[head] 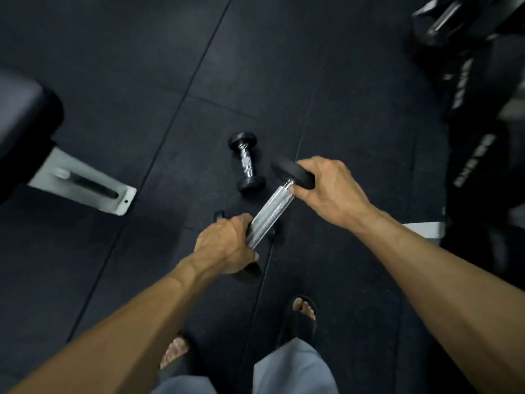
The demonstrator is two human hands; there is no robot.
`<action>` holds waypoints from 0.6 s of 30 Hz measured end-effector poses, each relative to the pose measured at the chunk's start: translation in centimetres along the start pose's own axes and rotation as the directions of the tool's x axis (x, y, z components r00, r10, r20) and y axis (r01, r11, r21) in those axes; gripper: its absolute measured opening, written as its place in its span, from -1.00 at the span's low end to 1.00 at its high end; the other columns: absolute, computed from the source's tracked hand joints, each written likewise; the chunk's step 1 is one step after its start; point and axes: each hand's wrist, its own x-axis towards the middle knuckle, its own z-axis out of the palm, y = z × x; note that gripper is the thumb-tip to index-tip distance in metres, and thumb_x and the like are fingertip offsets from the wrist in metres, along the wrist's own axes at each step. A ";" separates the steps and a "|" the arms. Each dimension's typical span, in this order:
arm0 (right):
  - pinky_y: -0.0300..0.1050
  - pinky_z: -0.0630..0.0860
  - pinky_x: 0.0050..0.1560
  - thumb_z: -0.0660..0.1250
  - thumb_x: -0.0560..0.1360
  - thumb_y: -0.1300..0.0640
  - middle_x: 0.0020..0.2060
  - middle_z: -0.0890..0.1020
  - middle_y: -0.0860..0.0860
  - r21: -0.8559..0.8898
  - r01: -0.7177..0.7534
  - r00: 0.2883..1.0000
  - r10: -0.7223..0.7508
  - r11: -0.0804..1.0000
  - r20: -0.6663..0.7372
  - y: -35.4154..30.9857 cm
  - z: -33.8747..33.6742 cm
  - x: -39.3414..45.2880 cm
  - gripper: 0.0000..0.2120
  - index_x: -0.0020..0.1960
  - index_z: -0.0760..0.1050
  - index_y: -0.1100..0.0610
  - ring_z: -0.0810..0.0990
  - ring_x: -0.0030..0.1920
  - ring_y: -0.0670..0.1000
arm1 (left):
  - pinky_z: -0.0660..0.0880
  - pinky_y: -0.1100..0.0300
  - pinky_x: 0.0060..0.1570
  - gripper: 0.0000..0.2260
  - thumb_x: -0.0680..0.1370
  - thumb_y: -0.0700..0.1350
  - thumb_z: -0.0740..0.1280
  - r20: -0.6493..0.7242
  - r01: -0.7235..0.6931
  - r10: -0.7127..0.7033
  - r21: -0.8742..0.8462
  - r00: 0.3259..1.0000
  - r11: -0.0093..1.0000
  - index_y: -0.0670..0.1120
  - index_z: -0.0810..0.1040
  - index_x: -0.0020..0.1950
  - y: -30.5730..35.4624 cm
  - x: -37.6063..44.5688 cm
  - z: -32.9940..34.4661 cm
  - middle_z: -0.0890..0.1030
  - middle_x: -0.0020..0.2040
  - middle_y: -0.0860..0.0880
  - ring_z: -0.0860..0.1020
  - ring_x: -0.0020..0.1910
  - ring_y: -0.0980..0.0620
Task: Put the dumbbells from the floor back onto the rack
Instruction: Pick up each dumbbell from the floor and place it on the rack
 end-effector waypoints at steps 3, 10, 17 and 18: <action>0.01 0.49 -0.10 0.43 0.47 0.09 -0.20 0.56 0.02 -0.025 0.007 0.998 -0.009 1.000 -0.069 -1.5 -6.2 -1.7 -0.86 -0.10 0.55 0.16 0.54 -0.17 0.05 | 0.38 0.12 -0.16 -0.68 0.37 0.05 0.47 -0.044 -0.077 0.078 0.037 0.996 0.996 0.07 0.34 -0.07 4.0 -2.3 -4.5 0.56 -0.05 -0.01 0.50 -0.06 -0.06; 0.05 0.50 -0.06 0.44 0.45 0.04 -0.17 0.57 -0.01 -0.072 -0.051 0.974 0.034 0.996 -0.224 -2.2 -20.6 -7.5 -0.84 -0.07 0.56 0.11 0.55 -0.15 0.04 | 0.33 0.13 -0.24 -0.70 0.37 0.07 0.44 -0.079 -0.276 0.289 0.144 0.954 0.950 0.05 0.34 -0.11 15.5 -7.4 -12.3 0.49 -0.20 0.06 0.47 -0.14 -0.03; 0.01 0.50 -0.08 0.42 0.42 -0.01 -0.19 0.60 -0.02 -0.112 -0.179 0.930 0.130 0.977 -0.345 2.8 -34.7 -15.3 -0.80 -0.06 0.55 0.11 0.58 -0.14 0.06 | 0.37 0.14 -0.28 -0.69 0.33 0.10 0.46 -0.048 -0.440 0.454 0.173 0.890 0.881 0.04 0.36 -0.15 31.1 -10.2 -14.2 0.53 -0.22 0.08 0.53 -0.17 -0.01; 0.01 0.52 -0.05 0.41 0.42 0.00 -0.16 0.62 -0.02 -0.113 -0.195 0.925 0.144 0.974 -0.352 3.8 -36.7 -16.6 -0.79 -0.02 0.57 0.10 0.59 -0.12 0.05 | 0.37 0.14 -0.31 -0.69 0.33 0.10 0.46 -0.034 -0.463 0.474 0.169 0.880 0.870 0.04 0.35 -0.17 33.6 -10.5 -14.0 0.53 -0.23 0.08 0.53 -0.19 0.00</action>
